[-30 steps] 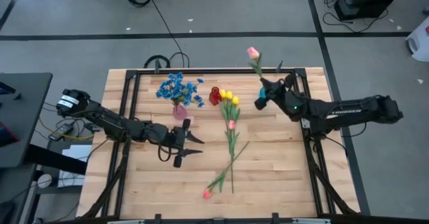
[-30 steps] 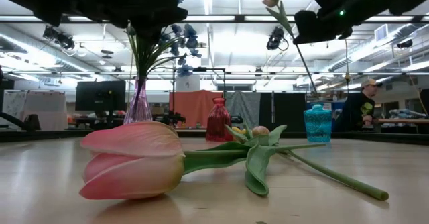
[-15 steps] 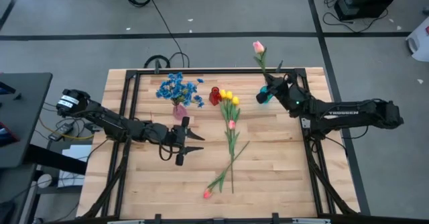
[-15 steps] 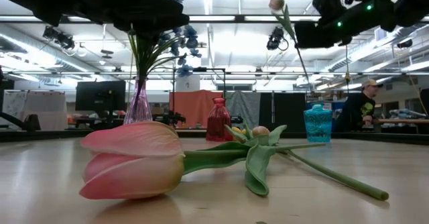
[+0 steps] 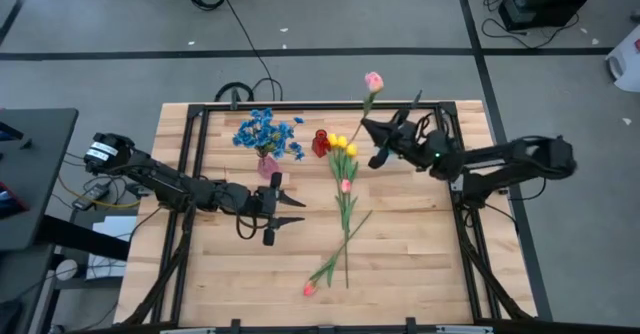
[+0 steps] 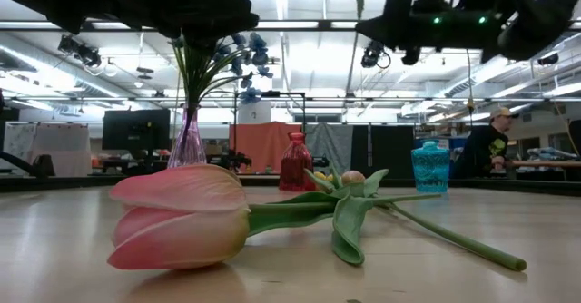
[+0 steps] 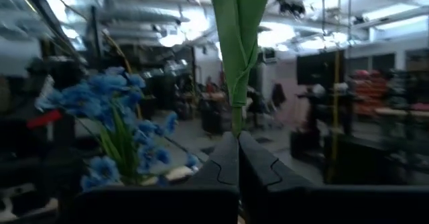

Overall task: Sort flowers into vase by color
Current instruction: Put the pink tulip into the red vase

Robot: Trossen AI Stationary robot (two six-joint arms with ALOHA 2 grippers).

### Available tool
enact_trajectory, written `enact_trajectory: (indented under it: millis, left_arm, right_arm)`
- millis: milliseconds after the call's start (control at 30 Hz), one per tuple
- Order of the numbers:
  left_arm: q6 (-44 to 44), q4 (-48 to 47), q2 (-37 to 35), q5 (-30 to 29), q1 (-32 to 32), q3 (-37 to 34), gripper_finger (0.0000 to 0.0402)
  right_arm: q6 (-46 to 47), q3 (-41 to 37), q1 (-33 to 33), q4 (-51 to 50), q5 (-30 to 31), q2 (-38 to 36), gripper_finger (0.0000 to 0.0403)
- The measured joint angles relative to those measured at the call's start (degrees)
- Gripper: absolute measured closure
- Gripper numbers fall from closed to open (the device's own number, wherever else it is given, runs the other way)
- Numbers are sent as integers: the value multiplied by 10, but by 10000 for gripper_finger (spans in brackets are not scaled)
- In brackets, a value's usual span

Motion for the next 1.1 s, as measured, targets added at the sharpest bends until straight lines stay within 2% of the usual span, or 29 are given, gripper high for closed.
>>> enact_trajectory:
  millis: [133, 367, 667, 900, 1100]
  left_arm:
    - [-1, -4, 0, -3, 0, 0, 238]
    - [-6, -11, 0, -65, 0, 0, 238]
    - [-36, -56, 0, -64, 0, 0, 238]
    - [-50, -61, 0, -33, -8, 0, 239]
    - [-50, -64, 0, -30, -15, 0, 239]
  right_arm:
    - [0, 17, 0, 90, -10, 85, 400]
    - [-13, 103, 0, 100, -11, 193, 398]
    - [-43, 167, -8, 96, -11, 254, 398]
    - [-61, 181, -27, 94, -15, 300, 398]
    - [-61, 181, -34, 98, -27, 336, 396]
